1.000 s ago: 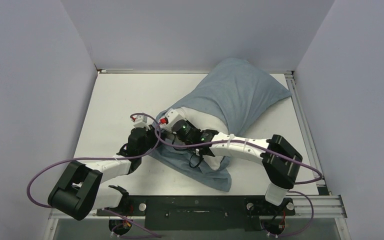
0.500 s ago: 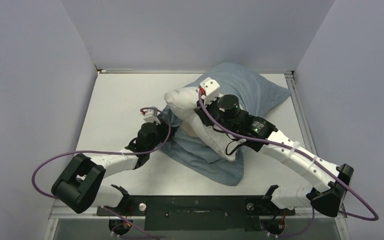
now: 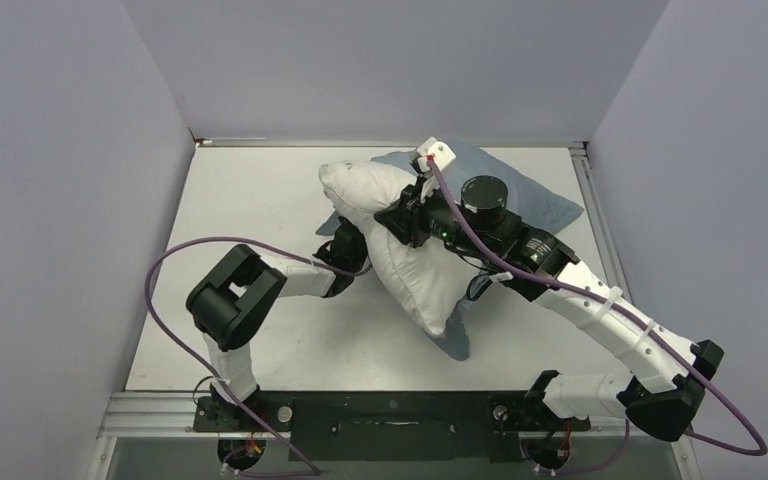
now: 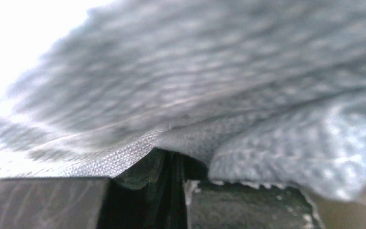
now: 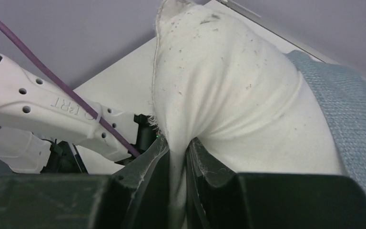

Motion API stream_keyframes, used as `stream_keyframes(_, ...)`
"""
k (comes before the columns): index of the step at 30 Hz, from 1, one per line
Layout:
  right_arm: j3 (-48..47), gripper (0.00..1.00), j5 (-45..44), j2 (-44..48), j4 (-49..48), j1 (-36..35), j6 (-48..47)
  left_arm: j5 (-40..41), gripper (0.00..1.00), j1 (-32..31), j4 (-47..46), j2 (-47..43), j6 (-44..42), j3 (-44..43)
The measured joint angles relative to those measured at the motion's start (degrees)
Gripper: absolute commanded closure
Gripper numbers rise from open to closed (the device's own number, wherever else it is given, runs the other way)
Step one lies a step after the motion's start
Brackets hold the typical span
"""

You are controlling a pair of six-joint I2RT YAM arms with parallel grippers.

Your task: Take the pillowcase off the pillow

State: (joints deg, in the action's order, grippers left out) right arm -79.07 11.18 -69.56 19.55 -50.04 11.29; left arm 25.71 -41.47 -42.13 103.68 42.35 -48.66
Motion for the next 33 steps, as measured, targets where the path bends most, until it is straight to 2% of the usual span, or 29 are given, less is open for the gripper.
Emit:
stream_keyframes(3, 2.78, 0.92, 0.31, 0.02, -3.39, 0.63, 1.81, -1.16, 0.63, 2.45, 0.98, 3.54, -0.15, -5.99)
stream_keyframes(5, 4.61, 0.82, 0.74, 0.02, -4.44, 0.83, 2.84, -2.62, 0.48, 4.70, 1.25, 3.56, 0.09, -6.67)
stream_keyframes(9, 7.34, 0.65, 2.69, -0.68, -4.63, 0.35, 4.48, -5.14, 0.26, 10.16, 4.55, -0.07, 2.43, -3.23)
stream_keyframes(14, 7.43, 0.43, 4.26, -3.48, -4.55, -0.31, 5.35, -5.73, 0.05, 16.39, 13.18, -11.56, 6.67, 5.97)
stream_keyframes(17, 7.43, 0.26, 3.37, -4.07, -3.80, -0.13, 5.33, -4.72, 0.02, 18.47, 22.16, -21.59, 8.04, 9.86)
stream_keyframes(24, 9.64, 0.01, -8.70, -0.98, 0.09, 2.16, 5.09, -2.84, 0.04, 18.95, 37.90, -44.98, 6.25, 11.56)
stream_keyframes(25, 10.67, 0.00, -10.58, 0.15, 0.66, 3.10, 5.27, -2.84, 0.04, 18.82, 39.69, -47.67, 5.60, 11.58)
stream_keyframes(27, 13.14, 0.07, -13.84, 2.73, 1.70, 5.64, 5.99, -3.08, 0.01, 18.25, 43.65, -52.85, 3.72, 11.65)
stream_keyframes(29, 16.11, 0.09, -16.17, 5.22, 2.10, 8.55, 6.84, -3.87, 0.00, 17.00, 46.95, -56.54, 1.73, 11.65)
stream_keyframes(32, 21.44, 0.10, -18.64, 8.68, 2.58, 12.98, 8.46, -4.68, 0.00, 12.83, 51.67, -59.93, -1.49, 11.65)
stream_keyframes(33, 23.15, 0.10, -19.15, 9.49, 2.64, 14.10, 8.87, -4.68, 0.04, 10.58, 53.29, -60.46, -2.60, 11.54)
